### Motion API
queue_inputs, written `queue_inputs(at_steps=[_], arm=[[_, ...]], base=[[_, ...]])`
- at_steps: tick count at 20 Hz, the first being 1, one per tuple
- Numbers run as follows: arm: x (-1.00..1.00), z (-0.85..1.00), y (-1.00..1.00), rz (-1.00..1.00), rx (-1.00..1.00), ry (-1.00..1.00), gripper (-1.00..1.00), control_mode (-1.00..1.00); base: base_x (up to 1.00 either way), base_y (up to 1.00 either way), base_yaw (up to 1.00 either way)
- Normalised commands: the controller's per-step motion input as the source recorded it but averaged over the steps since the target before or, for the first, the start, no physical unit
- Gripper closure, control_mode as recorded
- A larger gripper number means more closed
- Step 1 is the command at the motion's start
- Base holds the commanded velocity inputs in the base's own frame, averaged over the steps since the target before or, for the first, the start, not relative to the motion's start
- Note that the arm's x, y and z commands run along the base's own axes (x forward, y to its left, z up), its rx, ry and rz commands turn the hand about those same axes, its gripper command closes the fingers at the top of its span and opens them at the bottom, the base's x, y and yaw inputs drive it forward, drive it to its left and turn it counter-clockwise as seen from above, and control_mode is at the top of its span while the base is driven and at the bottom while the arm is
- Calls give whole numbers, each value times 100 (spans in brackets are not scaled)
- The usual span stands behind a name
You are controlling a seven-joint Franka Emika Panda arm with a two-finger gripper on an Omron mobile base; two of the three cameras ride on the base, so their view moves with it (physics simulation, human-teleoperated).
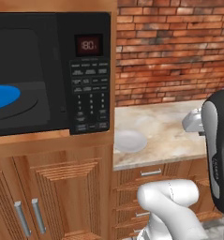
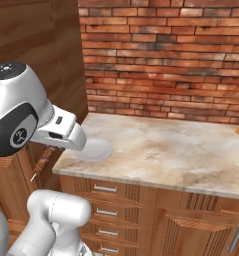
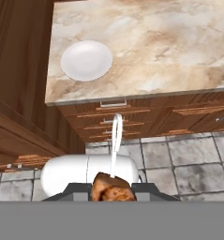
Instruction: Pick the kebab skewer from the counter and place it in the microwave. Then turn on the microwave.
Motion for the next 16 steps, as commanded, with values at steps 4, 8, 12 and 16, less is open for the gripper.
queue_inputs(at_steps=[4, 8, 12, 16], arm=[[0, 0, 0, 0, 0, 0, 100, 100], [0, 0, 0, 0, 0, 0, 100, 100], [0, 0, 0, 0, 0, 0, 100, 100], [0, 0, 0, 0, 0, 0, 100, 100]], base=[[-32, 0, 11], [-64, 0, 9], [-77, 0, 19], [-54, 0, 27]])
